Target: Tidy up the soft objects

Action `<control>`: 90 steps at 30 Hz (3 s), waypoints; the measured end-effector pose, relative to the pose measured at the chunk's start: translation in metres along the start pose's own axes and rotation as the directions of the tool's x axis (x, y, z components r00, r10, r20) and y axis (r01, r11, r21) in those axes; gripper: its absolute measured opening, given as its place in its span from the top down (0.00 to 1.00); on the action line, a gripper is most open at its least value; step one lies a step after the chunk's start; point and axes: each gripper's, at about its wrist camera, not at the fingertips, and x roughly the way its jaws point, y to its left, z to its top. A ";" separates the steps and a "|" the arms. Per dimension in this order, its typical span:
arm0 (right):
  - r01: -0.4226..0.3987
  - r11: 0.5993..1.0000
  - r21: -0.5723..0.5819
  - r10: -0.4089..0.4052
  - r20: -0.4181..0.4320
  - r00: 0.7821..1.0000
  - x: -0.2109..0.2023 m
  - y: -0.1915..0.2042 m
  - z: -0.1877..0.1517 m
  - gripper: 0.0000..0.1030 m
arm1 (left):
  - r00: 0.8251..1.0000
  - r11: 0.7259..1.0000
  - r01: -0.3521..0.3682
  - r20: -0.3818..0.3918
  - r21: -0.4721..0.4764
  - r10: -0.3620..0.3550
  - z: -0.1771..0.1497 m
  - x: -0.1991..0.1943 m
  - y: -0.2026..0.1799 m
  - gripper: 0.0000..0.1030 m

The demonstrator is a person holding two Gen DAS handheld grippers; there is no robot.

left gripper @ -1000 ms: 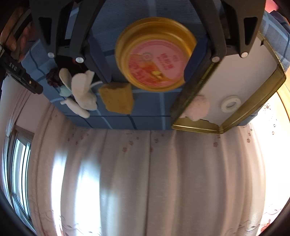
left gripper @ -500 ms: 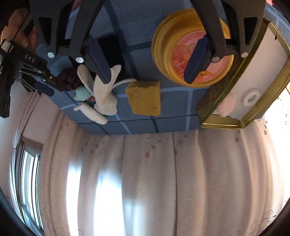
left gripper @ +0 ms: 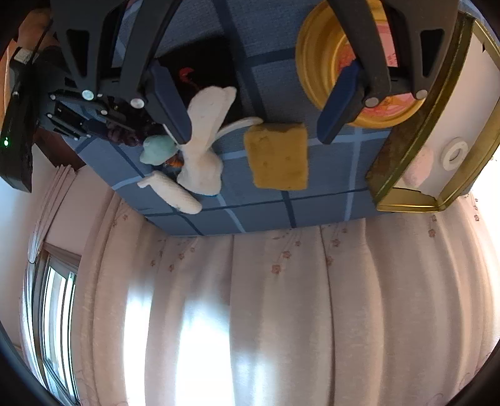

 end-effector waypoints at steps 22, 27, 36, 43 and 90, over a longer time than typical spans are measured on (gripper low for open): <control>0.155 0.984 0.086 -0.172 0.231 0.958 -0.014 -0.012 0.058 0.70 | 0.994 0.998 0.043 -0.103 0.048 -0.038 0.035 0.058 -0.038 0.29; 0.174 0.980 0.101 -0.193 0.235 0.953 -0.005 -0.018 0.067 0.69 | 0.987 0.996 0.066 -0.153 0.061 -0.056 0.038 0.077 -0.048 0.33; 0.182 0.978 0.103 -0.202 0.230 0.952 0.005 -0.013 0.069 0.69 | 0.970 0.995 0.098 -0.225 0.034 -0.088 0.031 0.097 -0.051 0.83; 0.192 0.977 0.090 -0.209 0.262 0.942 0.000 -0.008 0.068 0.69 | 0.979 0.995 0.093 -0.187 0.033 -0.086 0.024 0.092 -0.050 0.88; 0.183 0.983 -0.029 -0.163 0.337 0.927 0.010 0.057 0.073 0.69 | 0.988 0.997 -0.036 0.150 -0.062 0.045 0.015 0.018 0.005 0.89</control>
